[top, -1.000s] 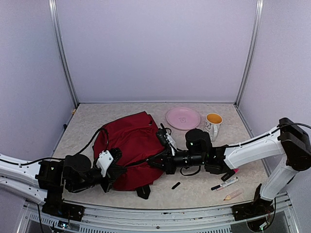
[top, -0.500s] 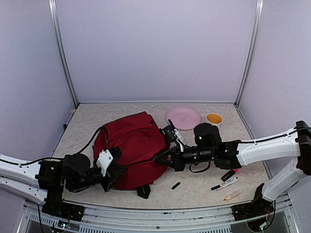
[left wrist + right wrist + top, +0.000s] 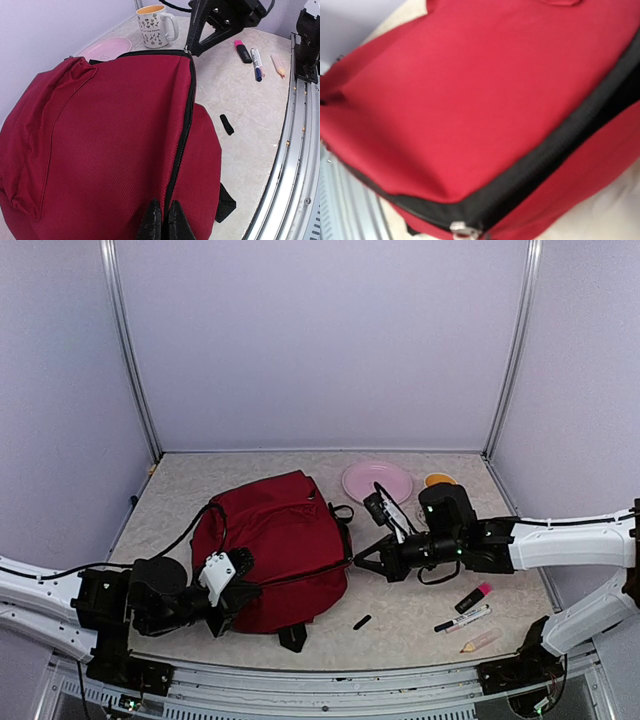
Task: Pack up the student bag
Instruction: Zip the student bag into the largest pocket of the bag.
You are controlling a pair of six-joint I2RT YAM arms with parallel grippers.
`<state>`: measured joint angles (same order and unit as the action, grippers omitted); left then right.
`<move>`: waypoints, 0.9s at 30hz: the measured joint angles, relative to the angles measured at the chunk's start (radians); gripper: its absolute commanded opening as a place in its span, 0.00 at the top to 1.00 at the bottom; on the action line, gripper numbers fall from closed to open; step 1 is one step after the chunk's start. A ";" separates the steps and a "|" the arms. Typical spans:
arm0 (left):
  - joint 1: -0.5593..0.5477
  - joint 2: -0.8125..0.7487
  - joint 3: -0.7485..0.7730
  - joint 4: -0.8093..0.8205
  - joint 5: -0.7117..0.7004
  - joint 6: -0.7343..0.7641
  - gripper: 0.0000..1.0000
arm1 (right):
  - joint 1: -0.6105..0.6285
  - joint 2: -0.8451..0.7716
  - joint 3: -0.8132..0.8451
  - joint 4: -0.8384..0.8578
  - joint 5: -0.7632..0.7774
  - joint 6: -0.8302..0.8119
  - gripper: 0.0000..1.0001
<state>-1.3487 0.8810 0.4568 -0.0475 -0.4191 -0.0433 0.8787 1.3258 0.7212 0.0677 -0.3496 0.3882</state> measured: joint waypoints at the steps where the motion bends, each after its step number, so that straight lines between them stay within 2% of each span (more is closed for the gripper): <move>1: -0.005 0.000 0.005 -0.003 0.000 0.008 1.00 | -0.013 -0.001 0.005 -0.013 -0.001 -0.010 1.00; 8: -0.048 0.002 0.023 -0.010 0.060 0.085 0.98 | -0.071 0.017 0.061 -0.087 -0.063 -0.089 1.00; 9: -0.053 0.007 0.027 -0.014 0.081 0.097 0.81 | -0.074 0.032 0.076 -0.092 -0.073 -0.098 1.00; 10: -0.058 0.019 0.033 -0.015 0.102 0.106 0.58 | -0.076 0.046 0.087 -0.095 -0.077 -0.105 1.00; 11: -0.062 0.033 0.040 -0.017 0.121 0.120 0.46 | -0.078 0.061 0.097 -0.098 -0.077 -0.111 1.00; 13: -0.075 0.076 0.066 -0.021 0.173 0.133 0.36 | -0.082 0.091 0.108 -0.108 -0.076 -0.121 1.00; 16: -0.089 0.163 0.143 -0.010 0.200 0.150 0.33 | -0.081 0.126 0.115 -0.124 -0.077 -0.130 1.00; 20: -0.083 0.321 0.286 0.050 0.154 0.158 0.33 | -0.063 0.150 0.127 -0.124 -0.080 -0.132 1.00; 27: -0.008 0.596 0.425 0.083 0.091 0.132 0.42 | -0.043 0.151 0.139 -0.124 -0.082 -0.123 1.00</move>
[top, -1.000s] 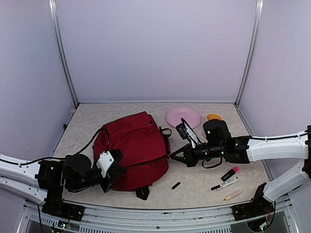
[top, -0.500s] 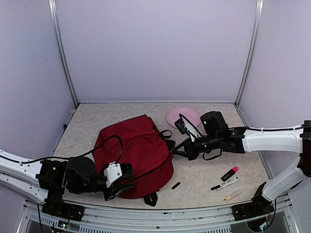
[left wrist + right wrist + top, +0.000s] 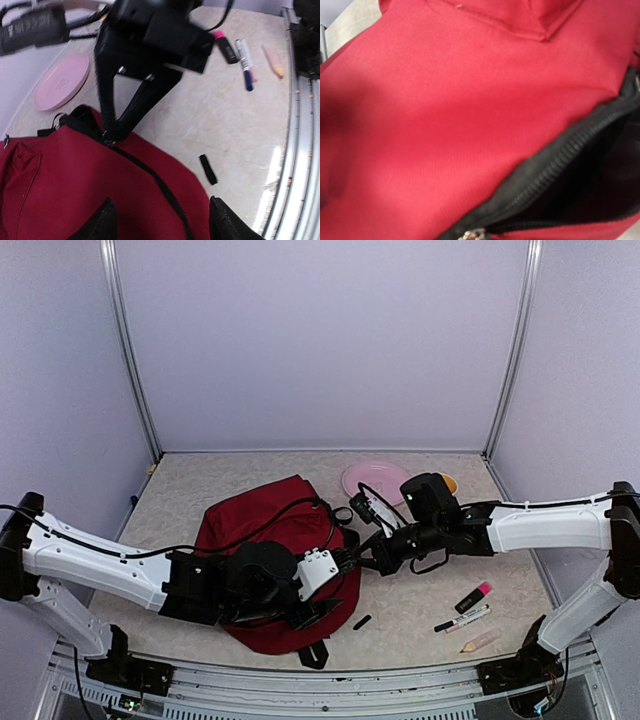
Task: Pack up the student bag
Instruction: Zip the student bag into the largest pocket of the bag, then hold the largest pocket of the student bag, then zip the student bag into the largest pocket of the bag.
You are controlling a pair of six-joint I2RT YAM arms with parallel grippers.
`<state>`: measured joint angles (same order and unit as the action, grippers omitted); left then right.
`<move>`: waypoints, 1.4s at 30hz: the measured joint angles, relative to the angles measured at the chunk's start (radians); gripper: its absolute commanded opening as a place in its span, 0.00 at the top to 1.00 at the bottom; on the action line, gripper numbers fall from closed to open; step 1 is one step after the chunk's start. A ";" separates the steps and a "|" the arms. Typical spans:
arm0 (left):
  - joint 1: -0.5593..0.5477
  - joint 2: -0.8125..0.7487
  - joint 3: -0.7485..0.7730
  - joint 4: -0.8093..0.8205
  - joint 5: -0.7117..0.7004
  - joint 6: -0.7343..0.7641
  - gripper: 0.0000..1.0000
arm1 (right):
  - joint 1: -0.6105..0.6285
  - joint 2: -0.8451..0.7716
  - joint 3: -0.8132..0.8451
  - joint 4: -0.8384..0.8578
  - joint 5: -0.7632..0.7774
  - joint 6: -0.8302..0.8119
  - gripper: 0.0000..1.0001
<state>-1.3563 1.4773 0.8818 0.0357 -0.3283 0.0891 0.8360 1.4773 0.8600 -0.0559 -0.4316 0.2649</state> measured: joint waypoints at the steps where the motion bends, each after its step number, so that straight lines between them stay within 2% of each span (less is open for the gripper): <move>1: 0.011 0.022 0.007 -0.007 -0.014 -0.005 0.44 | 0.000 0.000 0.000 0.000 -0.001 0.003 1.00; 3: 0.034 0.061 0.016 -0.016 -0.050 -0.013 0.48 | 0.000 -0.002 0.000 0.000 -0.002 0.010 1.00; 6: 0.039 0.090 0.026 -0.023 -0.082 -0.013 0.59 | 0.000 -0.006 0.000 -0.001 -0.001 0.018 1.00; 10: 0.031 0.111 0.027 -0.023 -0.077 -0.009 0.95 | 0.000 -0.018 0.000 -0.009 0.005 0.021 1.00; 11: 0.029 0.114 0.027 -0.024 -0.074 -0.011 1.00 | 0.000 -0.020 0.000 -0.013 0.009 0.021 1.00; 18: 0.019 0.103 0.016 -0.029 -0.049 -0.020 1.00 | -0.002 -0.003 0.088 -0.152 0.076 -0.013 1.00; 28: -0.006 -0.084 -0.108 -0.052 0.028 -0.032 1.00 | -0.037 0.127 0.296 -0.326 0.144 -0.123 1.00; 36: -0.061 -0.268 -0.226 -0.057 0.083 0.024 1.00 | -0.039 0.284 0.502 -0.442 0.111 -0.202 1.00; 42: -0.113 -0.325 -0.292 -0.099 0.183 0.031 1.00 | -0.083 0.403 0.612 -0.439 0.245 -0.240 1.00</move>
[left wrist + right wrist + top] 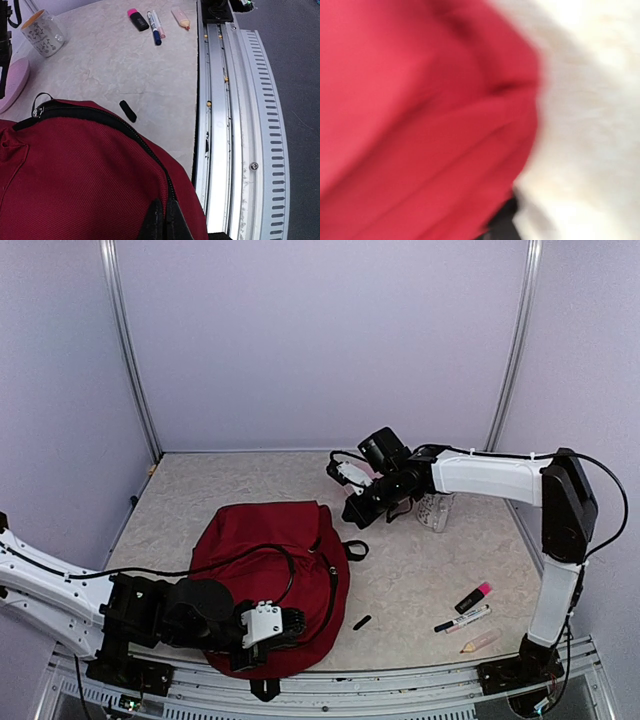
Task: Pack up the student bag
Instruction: Zip the student bag into the largest pocket of the bag, then put down the student bag at the center of the board.
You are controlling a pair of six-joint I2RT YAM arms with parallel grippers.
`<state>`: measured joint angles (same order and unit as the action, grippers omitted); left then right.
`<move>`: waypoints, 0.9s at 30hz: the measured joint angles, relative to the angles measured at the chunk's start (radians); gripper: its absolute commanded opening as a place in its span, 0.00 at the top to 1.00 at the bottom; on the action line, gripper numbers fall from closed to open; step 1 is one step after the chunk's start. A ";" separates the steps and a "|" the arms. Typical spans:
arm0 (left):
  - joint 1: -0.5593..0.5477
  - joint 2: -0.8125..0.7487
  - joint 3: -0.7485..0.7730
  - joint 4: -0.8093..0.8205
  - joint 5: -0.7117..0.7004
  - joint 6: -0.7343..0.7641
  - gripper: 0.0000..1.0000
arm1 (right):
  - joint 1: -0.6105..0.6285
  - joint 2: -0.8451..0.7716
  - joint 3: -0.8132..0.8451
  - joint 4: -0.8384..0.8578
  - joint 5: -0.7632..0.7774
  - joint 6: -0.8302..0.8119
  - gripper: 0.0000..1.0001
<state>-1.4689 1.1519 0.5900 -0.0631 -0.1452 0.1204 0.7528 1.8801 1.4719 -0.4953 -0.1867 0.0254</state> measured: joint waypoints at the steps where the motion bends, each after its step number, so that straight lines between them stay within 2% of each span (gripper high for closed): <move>1: -0.003 0.000 0.000 -0.005 0.009 0.000 1.00 | -0.008 0.009 0.005 0.000 0.010 -0.003 1.00; 8: -0.004 0.000 0.000 -0.006 0.014 -0.003 1.00 | -0.013 0.017 -0.011 0.019 0.003 -0.005 1.00; 13: 0.008 0.004 0.000 -0.005 -0.034 -0.014 1.00 | -0.011 -0.060 -0.103 0.036 -0.022 0.019 1.00; 20: 0.177 0.056 0.000 -0.003 -0.124 -0.068 1.00 | -0.011 -0.264 -0.246 0.085 -0.063 0.089 1.00; 25: 0.242 0.059 0.001 0.022 -0.126 -0.075 1.00 | -0.011 -0.358 -0.291 0.102 -0.016 0.135 0.97; 26: 0.248 0.061 0.002 0.026 -0.123 -0.075 0.99 | -0.012 -0.368 -0.293 0.095 0.003 0.147 0.94; 27: 0.251 0.065 0.005 0.027 -0.117 -0.075 0.88 | -0.012 -0.375 -0.295 0.087 0.023 0.160 0.93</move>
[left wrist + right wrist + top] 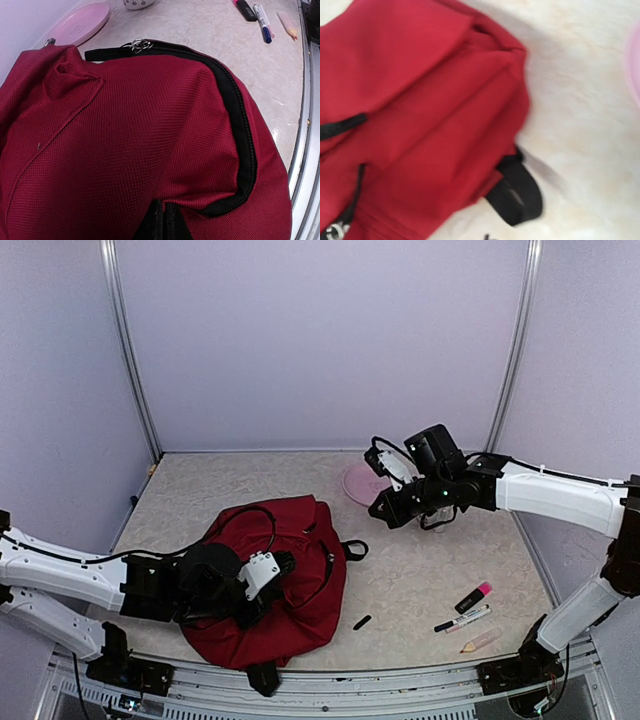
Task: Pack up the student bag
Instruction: Put down the student bag at the center of the board, then pick up the student bag from the center of the board.
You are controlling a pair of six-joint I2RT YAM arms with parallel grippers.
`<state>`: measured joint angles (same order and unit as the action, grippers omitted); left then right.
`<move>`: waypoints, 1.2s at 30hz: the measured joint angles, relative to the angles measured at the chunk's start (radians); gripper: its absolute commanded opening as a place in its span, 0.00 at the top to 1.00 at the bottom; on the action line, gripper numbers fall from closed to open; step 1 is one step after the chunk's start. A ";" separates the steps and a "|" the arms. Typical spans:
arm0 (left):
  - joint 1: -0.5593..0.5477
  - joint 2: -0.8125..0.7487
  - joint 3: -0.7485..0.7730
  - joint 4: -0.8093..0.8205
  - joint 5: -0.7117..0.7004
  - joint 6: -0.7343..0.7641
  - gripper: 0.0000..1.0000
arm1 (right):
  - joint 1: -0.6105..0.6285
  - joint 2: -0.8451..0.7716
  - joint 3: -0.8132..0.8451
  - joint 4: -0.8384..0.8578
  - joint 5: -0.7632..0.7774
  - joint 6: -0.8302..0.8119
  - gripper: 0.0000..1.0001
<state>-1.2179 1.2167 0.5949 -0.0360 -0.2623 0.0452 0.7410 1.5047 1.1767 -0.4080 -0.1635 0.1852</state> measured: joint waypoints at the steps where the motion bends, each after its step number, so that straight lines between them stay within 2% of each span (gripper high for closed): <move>1: 0.000 0.003 0.003 0.000 0.007 0.000 0.75 | 0.000 -0.007 -0.001 -0.010 0.019 0.011 0.92; 3: 0.001 0.007 0.014 -0.004 0.063 0.007 0.52 | 0.000 -0.021 -0.010 -0.036 0.066 0.034 0.89; 5: -0.001 0.007 0.038 -0.014 0.179 0.013 0.37 | 0.000 -0.037 -0.034 -0.061 0.093 0.055 0.87; 8: -0.014 -0.011 0.090 -0.042 0.353 0.042 0.23 | 0.000 -0.049 -0.063 -0.067 0.079 0.072 0.83; 11: -0.001 -0.101 0.136 -0.053 0.484 0.047 0.15 | 0.003 -0.051 -0.079 -0.047 0.002 0.094 0.81; 13: 0.058 -0.166 0.149 -0.045 0.514 0.029 0.17 | 0.012 -0.048 -0.080 -0.016 -0.050 0.107 0.78; 16: 0.226 -0.224 0.167 -0.006 0.504 -0.045 0.33 | 0.047 -0.023 -0.080 0.085 -0.143 0.145 0.67; 18: 0.324 -0.202 0.180 0.005 0.488 -0.109 0.38 | 0.070 0.010 -0.079 0.160 -0.203 0.175 0.58; 21: 0.441 -0.094 0.216 -0.006 0.462 -0.190 0.37 | 0.096 0.085 -0.078 0.282 -0.269 0.254 0.48; 23: 0.468 -0.021 0.226 -0.022 0.438 -0.215 0.32 | 0.102 0.129 -0.075 0.331 -0.276 0.313 0.45; 28: 0.482 0.060 0.215 -0.083 0.346 -0.264 0.28 | 0.101 0.208 -0.071 0.448 -0.272 0.454 0.47; 32: 0.497 0.052 0.193 -0.084 0.289 -0.275 0.29 | 0.100 0.243 -0.061 0.529 -0.284 0.525 0.61; 36: 0.491 0.052 0.149 -0.074 0.287 -0.277 0.31 | 0.101 0.269 -0.049 0.562 -0.298 0.550 0.70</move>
<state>-0.7265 1.2690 0.7441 -0.1104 0.0246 -0.2321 0.8425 1.7733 1.1275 0.1543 -0.4610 0.7349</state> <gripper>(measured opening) 0.708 0.365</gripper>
